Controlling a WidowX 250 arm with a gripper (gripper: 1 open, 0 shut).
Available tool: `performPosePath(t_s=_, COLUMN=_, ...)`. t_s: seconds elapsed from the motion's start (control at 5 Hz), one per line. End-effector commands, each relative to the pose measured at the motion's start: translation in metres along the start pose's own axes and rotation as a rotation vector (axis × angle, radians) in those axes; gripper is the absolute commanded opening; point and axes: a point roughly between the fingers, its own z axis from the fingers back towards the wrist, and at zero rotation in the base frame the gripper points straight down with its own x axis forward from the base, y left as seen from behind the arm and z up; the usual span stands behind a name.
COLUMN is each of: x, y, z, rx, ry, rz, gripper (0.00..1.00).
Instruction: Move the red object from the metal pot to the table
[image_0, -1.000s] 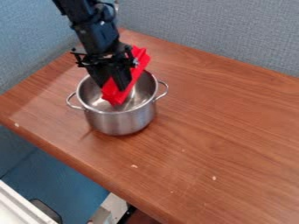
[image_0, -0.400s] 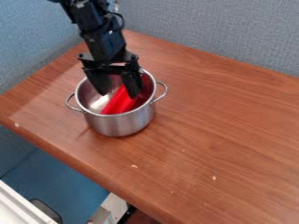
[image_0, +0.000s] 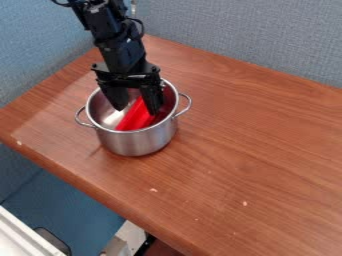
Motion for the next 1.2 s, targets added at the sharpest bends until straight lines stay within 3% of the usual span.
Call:
performPosePath(t_s=0.0, x=0.003, y=-0.001, z=0.003, rx=0.015, ry=-0.018, rz=-0.014, gripper=1.00)
performPosePath(t_s=0.8, x=0.002, y=0.000, z=-0.007, rx=0.030, ry=-0.008, rz=-0.017, gripper=1.00)
performPosePath(t_s=1.0, x=0.002, y=0.000, z=-0.009, rx=0.034, ry=-0.007, rz=-0.018, gripper=0.00)
